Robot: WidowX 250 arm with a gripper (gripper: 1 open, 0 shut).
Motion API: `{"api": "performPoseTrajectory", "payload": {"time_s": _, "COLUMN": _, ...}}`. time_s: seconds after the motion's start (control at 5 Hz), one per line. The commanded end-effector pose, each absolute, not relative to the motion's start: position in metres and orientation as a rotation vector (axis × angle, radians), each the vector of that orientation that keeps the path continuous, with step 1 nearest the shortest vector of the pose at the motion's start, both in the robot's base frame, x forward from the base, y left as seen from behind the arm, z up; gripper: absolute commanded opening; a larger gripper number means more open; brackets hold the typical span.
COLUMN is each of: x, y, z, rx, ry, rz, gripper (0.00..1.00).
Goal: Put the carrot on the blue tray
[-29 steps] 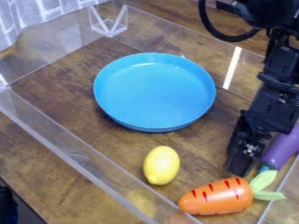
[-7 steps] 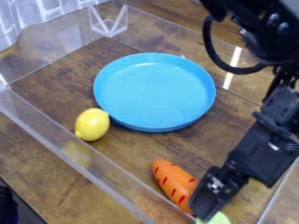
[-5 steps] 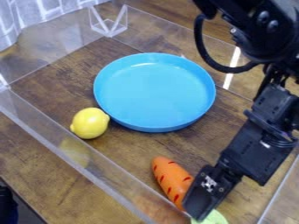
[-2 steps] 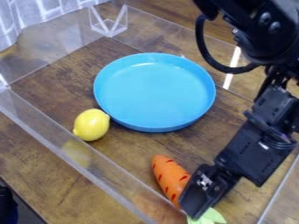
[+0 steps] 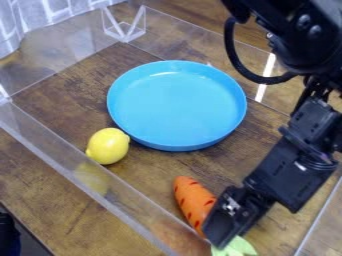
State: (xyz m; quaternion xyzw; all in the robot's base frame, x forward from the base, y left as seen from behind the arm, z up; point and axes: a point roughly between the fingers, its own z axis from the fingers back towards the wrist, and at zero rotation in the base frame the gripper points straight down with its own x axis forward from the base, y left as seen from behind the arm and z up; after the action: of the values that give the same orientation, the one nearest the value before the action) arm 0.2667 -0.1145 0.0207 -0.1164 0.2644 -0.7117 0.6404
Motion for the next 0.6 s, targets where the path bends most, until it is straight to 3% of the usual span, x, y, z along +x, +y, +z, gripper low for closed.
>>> {"api": "performPoseTrajectory", "payload": {"time_s": 0.0, "x": 0.2740, "y": -0.0994, "z": 0.0273, "rx": -0.267, "ry": 0.597, "rz": -1.599, "gripper": 1.00}}
{"api": "performPoseTrajectory", "payload": {"time_s": 0.2, "x": 0.2776, "y": -0.1027, "z": 0.0365, "rx": -0.267, "ry": 0.588, "rz": -1.598, "gripper": 1.00}}
{"api": "performPoseTrajectory", "payload": {"time_s": 0.4, "x": 0.2768, "y": -0.1001, "z": 0.0287, "rx": -0.283, "ry": 0.586, "rz": -1.558, "gripper": 1.00}}
